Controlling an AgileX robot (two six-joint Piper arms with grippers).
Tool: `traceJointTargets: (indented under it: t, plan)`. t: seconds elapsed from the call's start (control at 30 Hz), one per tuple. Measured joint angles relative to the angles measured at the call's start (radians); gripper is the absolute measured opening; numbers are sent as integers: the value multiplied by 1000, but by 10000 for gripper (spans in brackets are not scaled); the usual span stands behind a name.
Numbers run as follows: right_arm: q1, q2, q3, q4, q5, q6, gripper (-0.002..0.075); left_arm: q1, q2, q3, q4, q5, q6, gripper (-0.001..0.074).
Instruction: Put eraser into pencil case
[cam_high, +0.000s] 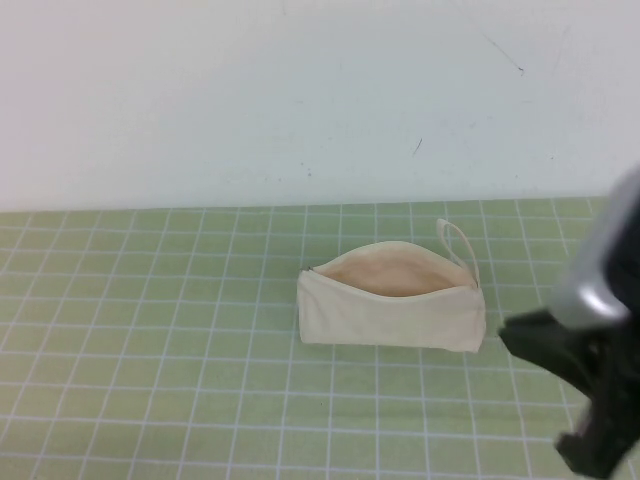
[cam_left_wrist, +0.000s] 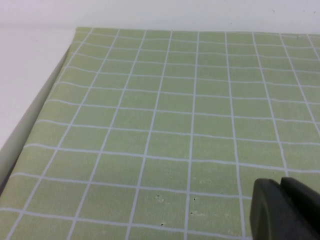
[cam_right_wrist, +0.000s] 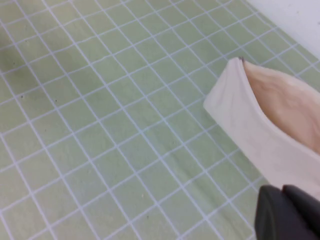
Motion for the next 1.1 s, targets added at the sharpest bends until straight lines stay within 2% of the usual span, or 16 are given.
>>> traceJointTargets:
  t: [0.3,0.4,0.57,0.83,1.1]
  plan:
    - [6,-181,272,1,-83,-2,-1,0,0,0,0,0,0,-2]
    - [-23,-252,349,2,-85,0,-1,0,0,0,0,0,0,-2]
    - [-200,-447,456,-10,-131,2,-1,0,0,0,0,0,0,-2]
    - [-582,-825,581,-116,-148,4,-1,0,0,0,0,0,0,-2]
    - [-838,-1057,649,-109,-148,2,-1,0,0,0,0,0,0,-2]
